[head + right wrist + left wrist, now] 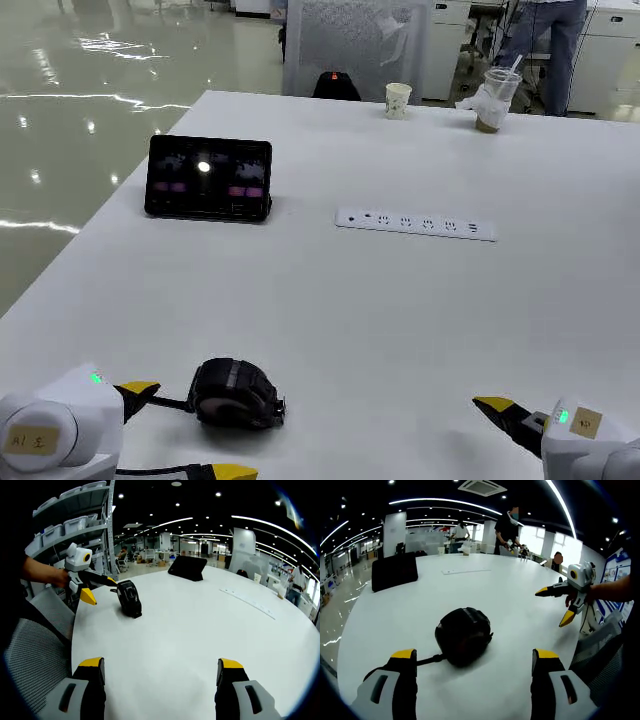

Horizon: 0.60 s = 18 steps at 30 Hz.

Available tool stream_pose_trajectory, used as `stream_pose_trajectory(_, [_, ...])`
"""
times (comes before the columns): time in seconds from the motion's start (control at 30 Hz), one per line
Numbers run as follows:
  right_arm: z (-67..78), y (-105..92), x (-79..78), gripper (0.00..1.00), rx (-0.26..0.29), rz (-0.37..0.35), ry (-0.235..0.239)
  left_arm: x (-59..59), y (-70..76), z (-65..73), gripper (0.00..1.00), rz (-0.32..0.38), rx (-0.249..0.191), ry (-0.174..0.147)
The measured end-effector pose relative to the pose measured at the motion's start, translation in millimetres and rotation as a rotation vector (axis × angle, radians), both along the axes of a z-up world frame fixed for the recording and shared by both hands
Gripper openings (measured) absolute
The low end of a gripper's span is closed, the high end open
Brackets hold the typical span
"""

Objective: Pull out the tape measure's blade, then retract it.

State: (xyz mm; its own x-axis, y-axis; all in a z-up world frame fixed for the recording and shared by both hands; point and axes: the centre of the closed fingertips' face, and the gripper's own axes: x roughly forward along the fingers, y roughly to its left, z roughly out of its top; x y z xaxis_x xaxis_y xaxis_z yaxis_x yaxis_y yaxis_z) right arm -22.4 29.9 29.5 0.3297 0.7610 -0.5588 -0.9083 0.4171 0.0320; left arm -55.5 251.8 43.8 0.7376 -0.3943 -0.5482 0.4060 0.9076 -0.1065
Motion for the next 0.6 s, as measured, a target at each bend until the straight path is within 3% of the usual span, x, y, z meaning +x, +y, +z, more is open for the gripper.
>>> stream_pose_trajectory(0.23, [2.8,-1.0,-1.7,0.99,0.023,-0.013,-0.001,-2.2,-1.6,1.8,0.98,-0.023,0.008,-0.013])
stream_pose_trajectory(0.6, [5.5,-4.2,-5.5,0.99,0.042,-0.027,0.001,-3.7,-4.8,5.4,0.99,-0.057,0.037,-0.030])
